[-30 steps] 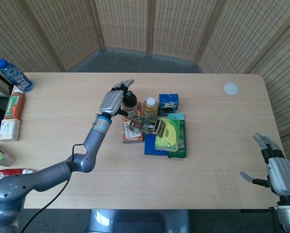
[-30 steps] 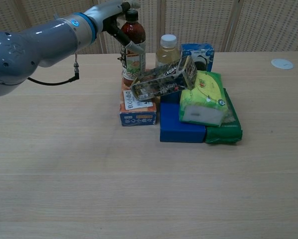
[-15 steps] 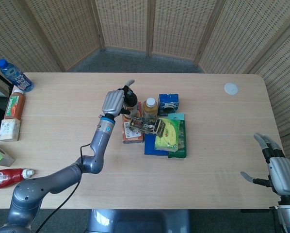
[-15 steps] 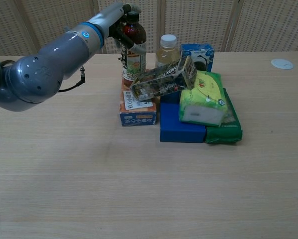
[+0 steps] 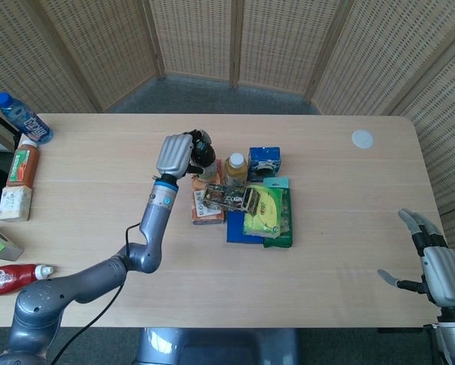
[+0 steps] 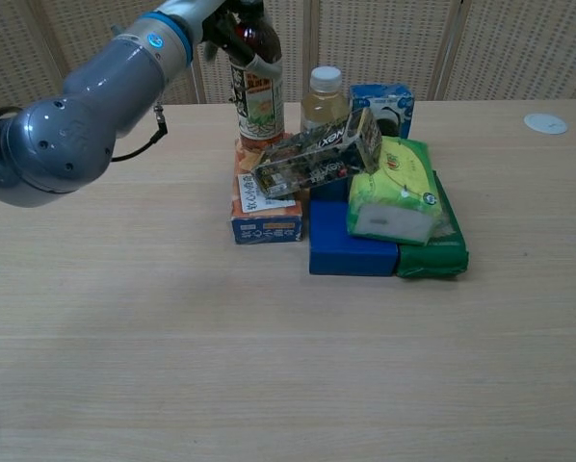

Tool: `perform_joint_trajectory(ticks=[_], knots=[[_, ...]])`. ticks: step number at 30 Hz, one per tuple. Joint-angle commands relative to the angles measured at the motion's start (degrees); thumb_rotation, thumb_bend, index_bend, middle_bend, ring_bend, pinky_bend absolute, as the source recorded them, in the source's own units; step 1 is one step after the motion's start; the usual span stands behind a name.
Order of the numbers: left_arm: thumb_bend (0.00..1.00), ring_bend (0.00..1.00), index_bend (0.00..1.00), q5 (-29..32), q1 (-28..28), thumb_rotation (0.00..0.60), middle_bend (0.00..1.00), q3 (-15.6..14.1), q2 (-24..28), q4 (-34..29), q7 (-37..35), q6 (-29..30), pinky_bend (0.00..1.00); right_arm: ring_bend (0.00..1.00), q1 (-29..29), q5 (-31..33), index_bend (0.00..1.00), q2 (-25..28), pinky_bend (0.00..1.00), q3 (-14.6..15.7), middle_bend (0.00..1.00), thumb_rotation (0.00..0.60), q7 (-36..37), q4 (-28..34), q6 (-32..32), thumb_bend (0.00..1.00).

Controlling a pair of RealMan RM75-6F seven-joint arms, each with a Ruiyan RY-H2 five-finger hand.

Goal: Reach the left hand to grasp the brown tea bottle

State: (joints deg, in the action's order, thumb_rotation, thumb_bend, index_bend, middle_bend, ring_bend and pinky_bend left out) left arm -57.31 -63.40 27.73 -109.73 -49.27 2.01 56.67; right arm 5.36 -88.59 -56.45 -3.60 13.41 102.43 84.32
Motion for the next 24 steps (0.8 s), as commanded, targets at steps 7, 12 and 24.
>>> perform_joint_trajectory(ticks=[7,12,24], knots=[[0.02,0.67,0.82,1.37,1.02,0.6,0.92,3.88,9.22,-13.91,8.53,4.23,0.79,0.0,-0.11,-0.37,0.0,-0.02,0.0,0.17,0.0,0.589,-0.34,0.21,0.27,0.0],[0.02,0.67,0.81,2.55,0.35,0.6,0.92,6.67,14.81,-21.69,14.39,6.15,0.79,0.0,-0.24,-0.79,0.0,0.04,0.0,0.37,0.0,0.585,-0.42,0.3,0.51,0.0],[0.02,0.67,0.81,9.02,-3.19,0.6,0.92,12.61,26.08,-35.18,27.53,9.04,0.79,0.0,-0.48,-1.84,0.0,0.4,0.0,0.78,0.0,0.587,-0.41,0.86,1.08,0.0]])
